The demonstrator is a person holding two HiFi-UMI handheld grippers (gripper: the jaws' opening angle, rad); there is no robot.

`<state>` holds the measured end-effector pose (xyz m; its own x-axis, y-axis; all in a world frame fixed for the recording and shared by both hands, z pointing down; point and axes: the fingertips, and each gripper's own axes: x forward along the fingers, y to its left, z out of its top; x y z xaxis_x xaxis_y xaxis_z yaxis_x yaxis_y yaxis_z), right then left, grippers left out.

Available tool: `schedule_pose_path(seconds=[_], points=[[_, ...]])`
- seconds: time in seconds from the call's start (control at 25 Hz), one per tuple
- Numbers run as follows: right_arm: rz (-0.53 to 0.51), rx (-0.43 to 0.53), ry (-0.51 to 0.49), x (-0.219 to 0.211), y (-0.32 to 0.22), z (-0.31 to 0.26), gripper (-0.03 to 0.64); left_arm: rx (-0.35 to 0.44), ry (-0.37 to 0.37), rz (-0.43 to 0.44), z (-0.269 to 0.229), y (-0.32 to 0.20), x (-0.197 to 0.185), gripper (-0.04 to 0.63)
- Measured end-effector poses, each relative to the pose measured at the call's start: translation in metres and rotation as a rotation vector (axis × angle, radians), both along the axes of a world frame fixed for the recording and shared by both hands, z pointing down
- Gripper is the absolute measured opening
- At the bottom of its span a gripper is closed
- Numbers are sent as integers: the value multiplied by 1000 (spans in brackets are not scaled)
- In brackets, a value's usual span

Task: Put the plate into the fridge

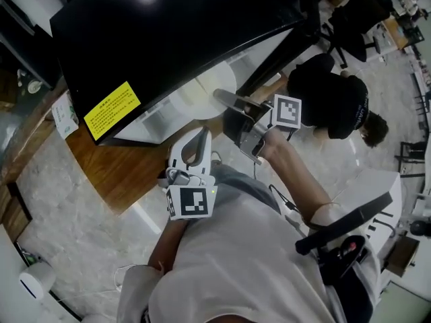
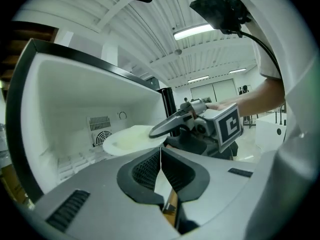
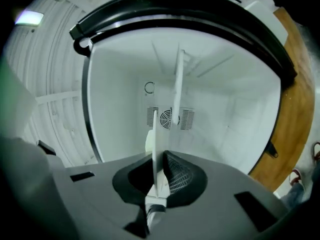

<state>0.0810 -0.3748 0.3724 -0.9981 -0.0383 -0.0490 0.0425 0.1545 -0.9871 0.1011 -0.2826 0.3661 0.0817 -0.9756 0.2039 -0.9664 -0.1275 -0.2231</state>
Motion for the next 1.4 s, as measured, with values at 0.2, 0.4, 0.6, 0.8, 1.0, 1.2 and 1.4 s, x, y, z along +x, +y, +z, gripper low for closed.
schedule_pose_path(seconds=[0.2,0.4,0.6,0.8,1.0,1.2,1.4], points=[[-28,-48,29,-19,-12,16,32,8,26,-16,2,-23,6,21],[-83,-57,24,-29,-15,19,32,21,7,-52,5,-46,10,21],[-125,-79,14,-30,-18,21,32,26,-99,-119,4,-63,9,21],[-156,-85,12,-31,-20,19,32,24,-87,-172,9,-72,9,21],[-167,-110,1,-30,-28,18,32,41,-62,-224,8,-81,8,21],[-181,-120,-24,-33,-28,13,34,33,-73,-236,4,-81,5,21],[-203,-103,-29,-32,-32,14,38,33,-68,-236,4,-88,5,20]])
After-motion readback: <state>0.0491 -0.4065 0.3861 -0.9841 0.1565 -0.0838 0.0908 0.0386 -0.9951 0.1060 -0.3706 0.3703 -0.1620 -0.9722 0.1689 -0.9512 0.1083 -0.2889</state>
